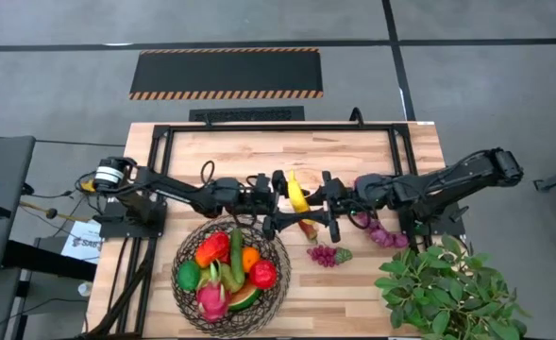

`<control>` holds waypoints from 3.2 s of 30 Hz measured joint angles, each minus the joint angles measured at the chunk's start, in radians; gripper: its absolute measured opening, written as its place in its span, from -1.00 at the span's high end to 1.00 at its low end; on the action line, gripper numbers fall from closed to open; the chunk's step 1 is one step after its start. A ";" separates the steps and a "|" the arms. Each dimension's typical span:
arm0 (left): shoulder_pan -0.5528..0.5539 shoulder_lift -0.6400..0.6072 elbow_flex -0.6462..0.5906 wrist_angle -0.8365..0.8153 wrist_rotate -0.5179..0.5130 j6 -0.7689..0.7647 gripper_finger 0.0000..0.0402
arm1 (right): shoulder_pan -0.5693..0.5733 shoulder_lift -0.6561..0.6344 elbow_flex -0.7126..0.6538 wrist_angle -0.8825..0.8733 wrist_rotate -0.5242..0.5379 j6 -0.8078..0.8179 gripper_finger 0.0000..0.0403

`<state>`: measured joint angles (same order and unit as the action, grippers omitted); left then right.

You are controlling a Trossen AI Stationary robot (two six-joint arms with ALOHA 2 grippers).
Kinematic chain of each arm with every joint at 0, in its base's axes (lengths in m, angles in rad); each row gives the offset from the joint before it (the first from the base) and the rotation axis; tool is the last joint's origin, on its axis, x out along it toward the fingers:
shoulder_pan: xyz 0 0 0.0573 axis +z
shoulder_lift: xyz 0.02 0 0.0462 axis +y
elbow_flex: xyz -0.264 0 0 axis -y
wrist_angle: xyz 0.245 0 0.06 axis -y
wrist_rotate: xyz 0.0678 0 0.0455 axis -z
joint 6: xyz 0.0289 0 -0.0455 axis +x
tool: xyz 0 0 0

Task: Build produce basket
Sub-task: Put the banana into the woven basket, then put the chili pepper into the woven basket

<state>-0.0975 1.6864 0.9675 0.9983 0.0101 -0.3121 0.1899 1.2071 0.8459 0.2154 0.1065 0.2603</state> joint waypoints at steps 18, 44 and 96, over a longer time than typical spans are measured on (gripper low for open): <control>0.001 0.003 0.017 -0.053 -0.041 0.001 0.49 | 0.000 -0.008 0.000 -0.044 -0.036 -0.010 -0.01; -0.256 -0.414 0.018 -1.112 -0.029 0.190 0.35 | 0.079 -0.183 0.000 -0.438 -0.032 0.082 -0.37; -0.530 -0.289 0.248 -1.445 -0.448 0.265 -0.59 | -0.087 0.391 0.000 -0.483 0.024 0.238 -0.37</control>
<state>-0.6277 1.3972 1.2156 -0.4469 -0.4379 -0.0475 0.1025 1.5981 0.8455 -0.2677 0.1303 0.4980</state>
